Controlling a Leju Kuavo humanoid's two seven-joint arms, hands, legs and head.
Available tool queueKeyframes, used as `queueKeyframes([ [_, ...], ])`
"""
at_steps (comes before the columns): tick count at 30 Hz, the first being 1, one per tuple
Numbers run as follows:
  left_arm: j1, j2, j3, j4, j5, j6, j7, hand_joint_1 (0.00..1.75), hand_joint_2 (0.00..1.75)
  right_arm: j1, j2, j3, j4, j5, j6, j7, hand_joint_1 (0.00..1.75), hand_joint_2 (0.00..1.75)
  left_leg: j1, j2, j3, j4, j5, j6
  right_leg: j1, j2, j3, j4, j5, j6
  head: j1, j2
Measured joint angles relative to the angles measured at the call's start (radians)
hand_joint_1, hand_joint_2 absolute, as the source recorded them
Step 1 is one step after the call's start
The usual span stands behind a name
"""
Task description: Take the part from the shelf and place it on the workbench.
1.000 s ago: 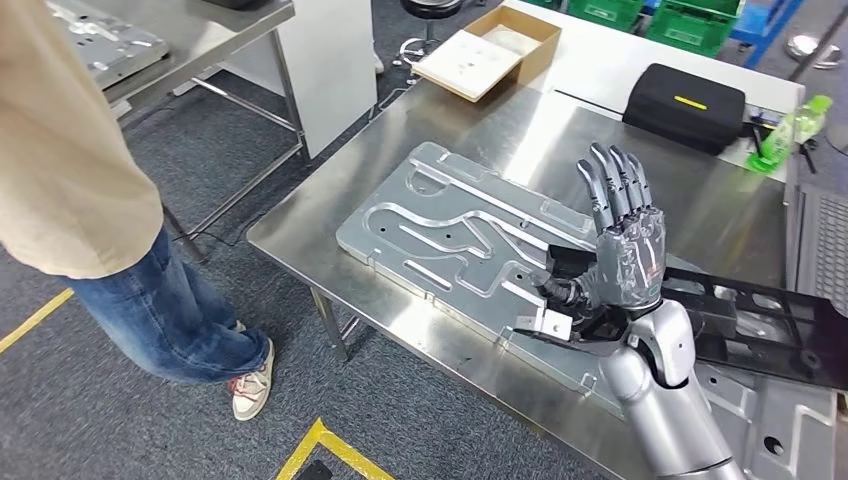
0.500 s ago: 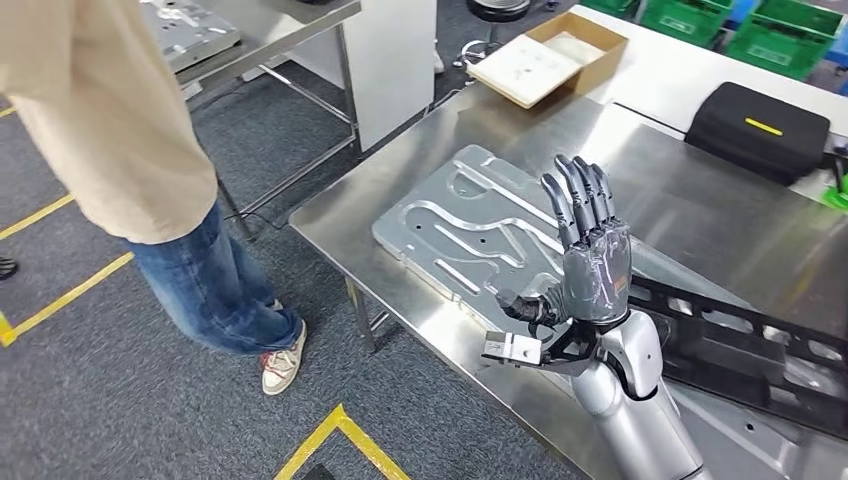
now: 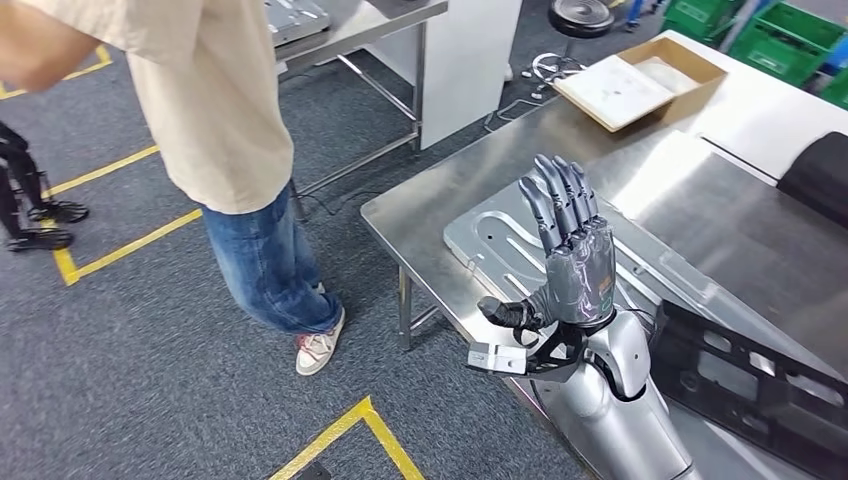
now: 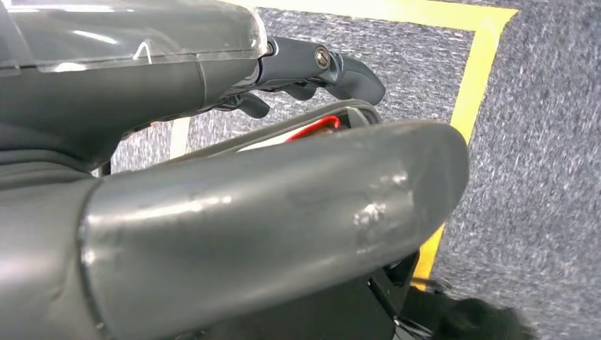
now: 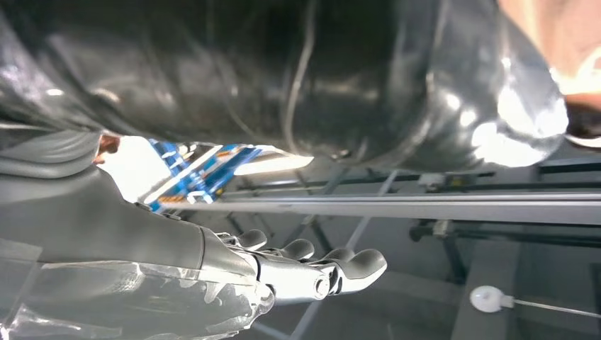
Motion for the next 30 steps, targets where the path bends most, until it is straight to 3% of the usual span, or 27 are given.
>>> queueKeyframes([
  [1,-0.001,-0.001,0.000,0.000,0.000,0.000,0.000,0.00,0.00,-0.001,0.000,0.001,0.000,0.000,0.000,0.000,0.00,0.00,0.000,-0.012,-0.002,0.001,0.001,-0.003,0.000,0.023,0.024,-0.057,0.021,-0.006,0.000,0.000],
  [3,-0.002,-0.002,0.000,0.000,0.000,-0.001,0.000,0.00,0.00,-0.005,0.000,0.003,-0.001,0.000,0.000,0.000,0.00,0.00,0.004,-0.034,-0.009,0.000,0.005,-0.015,0.002,0.045,0.044,-0.105,0.028,-0.013,0.000,0.000],
  [5,0.000,-0.002,0.000,0.000,-0.001,-0.002,0.000,0.00,0.00,-0.013,0.001,0.007,-0.001,0.002,0.003,0.000,0.00,0.00,0.008,-0.049,-0.014,-0.003,0.007,-0.028,0.001,0.024,0.050,-0.118,0.031,-0.017,0.001,0.000],
  [7,0.001,0.000,0.000,0.000,-0.001,-0.003,0.000,0.00,0.00,-0.022,0.003,0.014,-0.001,0.004,0.010,0.001,0.00,0.00,0.003,-0.011,-0.027,0.025,-0.013,-0.039,-0.005,-0.002,0.062,-0.135,0.036,-0.025,-0.003,0.000],
  [9,-0.002,0.000,0.000,0.000,-0.002,-0.004,0.000,0.00,0.00,-0.027,0.004,0.020,-0.001,0.007,0.016,0.003,0.00,0.00,0.001,0.049,-0.077,0.128,-0.069,-0.047,-0.004,-0.033,0.070,-0.144,0.037,-0.032,-0.007,0.000],
  [11,-0.003,0.000,0.000,0.000,-0.002,-0.005,0.000,0.00,0.00,-0.028,0.005,0.024,0.000,0.009,0.020,0.004,0.00,0.00,0.005,0.071,-0.134,0.242,-0.114,-0.054,-0.002,-0.066,0.071,-0.144,0.034,-0.035,-0.008,0.000],
  [12,-0.002,0.000,0.000,0.000,-0.002,-0.005,0.000,0.00,0.00,-0.030,0.005,0.028,0.000,0.011,0.022,0.005,0.00,0.00,0.007,0.075,-0.143,0.261,-0.113,-0.056,-0.001,-0.081,0.071,-0.143,0.033,-0.034,-0.008,0.000],
  [13,0.000,0.000,0.000,0.000,-0.002,-0.006,0.000,0.00,0.00,-0.032,0.005,0.032,0.000,0.012,0.023,0.006,0.00,0.00,0.009,0.080,-0.132,0.241,-0.093,-0.058,-0.002,-0.094,0.072,-0.142,0.031,-0.033,-0.008,0.000],
  [16,-0.002,0.001,0.000,0.000,-0.001,-0.005,-0.001,0.00,0.00,-0.044,0.006,0.043,0.000,0.015,0.026,0.011,0.00,0.00,0.006,0.132,-0.036,0.057,-0.010,-0.054,0.002,-0.129,0.073,-0.131,0.019,-0.020,-0.008,0.000],
  [18,-0.003,0.001,0.000,0.000,-0.001,-0.003,-0.001,0.00,0.00,-0.052,0.007,0.047,0.000,0.016,0.026,0.015,0.00,0.00,0.000,0.152,-0.010,0.002,-0.001,-0.040,0.009,-0.148,0.074,-0.124,0.012,-0.009,-0.007,0.000],
  [20,0.000,0.001,0.000,0.000,0.000,-0.001,-0.001,0.00,0.00,-0.057,0.008,0.052,0.000,0.017,0.026,0.018,0.00,0.00,-0.001,0.130,-0.011,-0.001,0.001,-0.025,0.009,-0.163,0.077,-0.122,0.007,0.000,-0.006,0.000],
  [21,0.002,0.001,0.000,0.000,0.000,0.000,-0.001,0.00,0.00,-0.059,0.008,0.055,0.000,0.017,0.026,0.018,0.00,0.00,0.000,0.119,-0.010,-0.004,0.003,-0.019,0.006,-0.153,0.077,-0.116,-0.001,0.006,-0.006,0.000],
  [23,0.001,0.001,0.000,0.000,0.000,0.001,-0.001,0.00,0.00,-0.062,0.008,0.058,0.001,0.017,0.026,0.019,0.00,0.00,0.003,0.099,-0.009,-0.010,0.008,-0.007,-0.001,-0.102,0.052,-0.056,-0.044,0.014,-0.006,0.000],
  [24,-0.001,0.001,0.000,0.000,0.000,0.001,-0.001,0.00,0.00,-0.062,0.008,0.059,0.001,0.016,0.025,0.020,0.00,0.00,0.003,0.089,-0.009,-0.010,0.009,-0.004,-0.002,-0.073,0.025,0.003,-0.076,0.016,-0.006,0.000],
  [26,-0.002,0.001,0.000,0.000,0.000,0.002,-0.001,0.00,0.00,-0.060,0.008,0.059,0.004,0.015,0.024,0.022,0.00,0.00,0.002,0.064,-0.010,-0.008,0.010,-0.001,-0.002,-0.049,-0.037,0.127,-0.123,0.017,-0.006,0.000],
  [27,-0.001,0.001,0.000,0.000,0.000,0.002,0.000,0.00,0.00,-0.059,0.008,0.060,0.006,0.015,0.023,0.022,0.00,0.00,0.001,0.050,-0.010,-0.007,0.010,-0.001,-0.002,-0.045,-0.055,0.155,-0.121,0.017,-0.006,0.000],
  [28,0.000,0.001,0.000,0.000,0.001,0.002,0.000,0.00,0.00,-0.058,0.008,0.060,0.008,0.015,0.022,0.023,0.00,0.00,0.001,0.036,-0.010,-0.006,0.010,-0.001,-0.002,-0.043,-0.054,0.145,-0.099,0.015,-0.006,0.000],
  [30,0.001,0.001,0.000,0.000,0.002,0.003,0.000,0.00,0.00,-0.058,0.007,0.061,0.009,0.014,0.021,0.024,0.00,0.00,0.002,0.009,-0.010,-0.004,0.010,-0.002,-0.001,-0.019,-0.010,0.032,-0.023,0.005,-0.006,0.000],
])
